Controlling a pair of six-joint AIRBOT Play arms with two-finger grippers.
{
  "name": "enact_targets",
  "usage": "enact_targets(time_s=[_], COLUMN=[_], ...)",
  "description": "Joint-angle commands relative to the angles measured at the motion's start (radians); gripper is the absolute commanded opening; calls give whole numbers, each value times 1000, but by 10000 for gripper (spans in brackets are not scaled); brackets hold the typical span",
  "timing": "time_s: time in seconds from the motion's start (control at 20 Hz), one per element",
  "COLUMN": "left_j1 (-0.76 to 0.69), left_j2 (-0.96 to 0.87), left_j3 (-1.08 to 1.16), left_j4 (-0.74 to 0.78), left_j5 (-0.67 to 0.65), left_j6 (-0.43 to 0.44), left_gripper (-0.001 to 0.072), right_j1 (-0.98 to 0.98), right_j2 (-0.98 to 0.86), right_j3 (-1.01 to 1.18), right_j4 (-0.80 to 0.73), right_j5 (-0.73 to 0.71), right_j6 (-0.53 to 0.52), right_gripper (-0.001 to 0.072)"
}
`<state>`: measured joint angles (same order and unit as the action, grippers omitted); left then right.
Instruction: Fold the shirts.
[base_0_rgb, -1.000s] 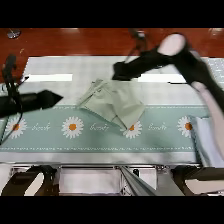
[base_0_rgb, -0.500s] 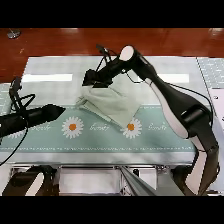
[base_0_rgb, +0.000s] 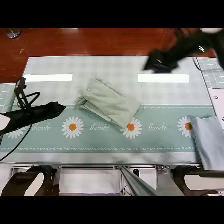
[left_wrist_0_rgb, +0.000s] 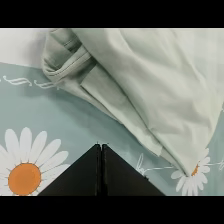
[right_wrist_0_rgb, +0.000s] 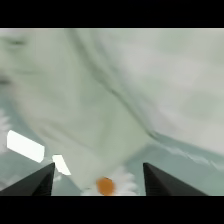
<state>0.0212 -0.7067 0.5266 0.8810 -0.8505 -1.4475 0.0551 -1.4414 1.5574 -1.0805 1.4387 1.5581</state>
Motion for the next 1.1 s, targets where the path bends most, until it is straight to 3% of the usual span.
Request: enact_targets(time_s=[0.0,0.1,0.2,0.35,0.55,0.65,0.7,0.75,0.9,1.05], left_j1=[-20,-56,-100,-158,-199,-203,-203,-203,-203,-203], left_j2=[-46,-63,-79,-105,-123,-123,-123,-123,-123,-123], left_j3=[-4,-4,-4,-4,-4,-4,-4,-4,-4,-4], left_j4=[2,2,1,-24,-29,-29,-29,-29,-29,-28], left_j5=[10,33,72,121,126,126,126,125,124,125], left_j6=[15,14,10,10,10,10,10,10,10,11], left_gripper=[20,20,20,20,20,20,20,20,20,20], right_j1=[-69,-35,36,138,220,252,256,253,245,243], right_j2=[326,380,334,168,-29,-108,-143,-164,-169,-169], right_j3=[-621,-901,-1002,-962,-816,-717,-654,-587,-301,74], right_j4=[-14,275,476,579,616,617,615,604,453,102], right_j5=[-394,-607,-682,-678,-648,-598,-554,-514,-393,-218], right_j6=[119,89,-21,-94,-108,-108,-130,-188,-180,-6], right_gripper=[632,631,630,630,601,429,290,27,26,26])
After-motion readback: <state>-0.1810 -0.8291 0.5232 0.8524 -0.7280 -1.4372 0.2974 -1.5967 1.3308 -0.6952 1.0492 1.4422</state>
